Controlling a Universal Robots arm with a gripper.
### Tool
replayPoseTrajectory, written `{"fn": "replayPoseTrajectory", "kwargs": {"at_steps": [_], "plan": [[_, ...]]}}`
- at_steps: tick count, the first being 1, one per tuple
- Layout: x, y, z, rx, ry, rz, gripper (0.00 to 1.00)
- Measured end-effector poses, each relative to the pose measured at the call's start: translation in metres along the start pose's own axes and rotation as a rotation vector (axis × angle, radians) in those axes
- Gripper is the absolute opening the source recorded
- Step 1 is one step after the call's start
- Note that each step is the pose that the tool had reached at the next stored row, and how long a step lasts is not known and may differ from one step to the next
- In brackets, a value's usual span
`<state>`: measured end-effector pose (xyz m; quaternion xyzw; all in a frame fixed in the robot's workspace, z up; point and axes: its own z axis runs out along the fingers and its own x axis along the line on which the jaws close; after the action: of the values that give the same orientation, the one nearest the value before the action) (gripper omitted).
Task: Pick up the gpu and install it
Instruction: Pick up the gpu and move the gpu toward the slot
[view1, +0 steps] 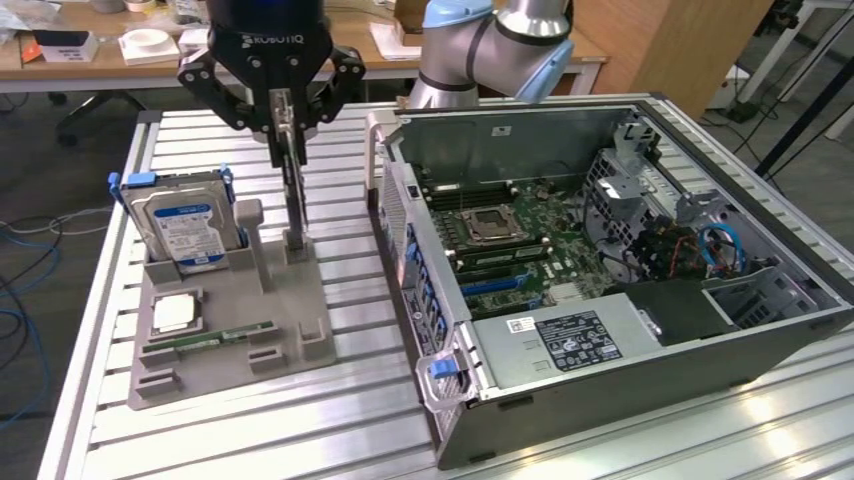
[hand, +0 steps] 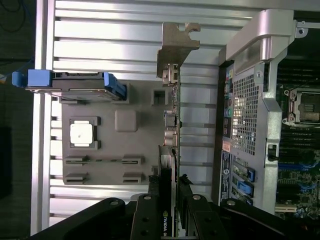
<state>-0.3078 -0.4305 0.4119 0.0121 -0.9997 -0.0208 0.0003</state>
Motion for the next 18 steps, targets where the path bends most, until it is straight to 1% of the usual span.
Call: {"fn": "replayPoseTrajectory", "kwargs": {"at_steps": [18], "plan": [[-0.018, -0.0004, 0.0000, 0.0001, 0.0002, 0.000, 0.26]]}}
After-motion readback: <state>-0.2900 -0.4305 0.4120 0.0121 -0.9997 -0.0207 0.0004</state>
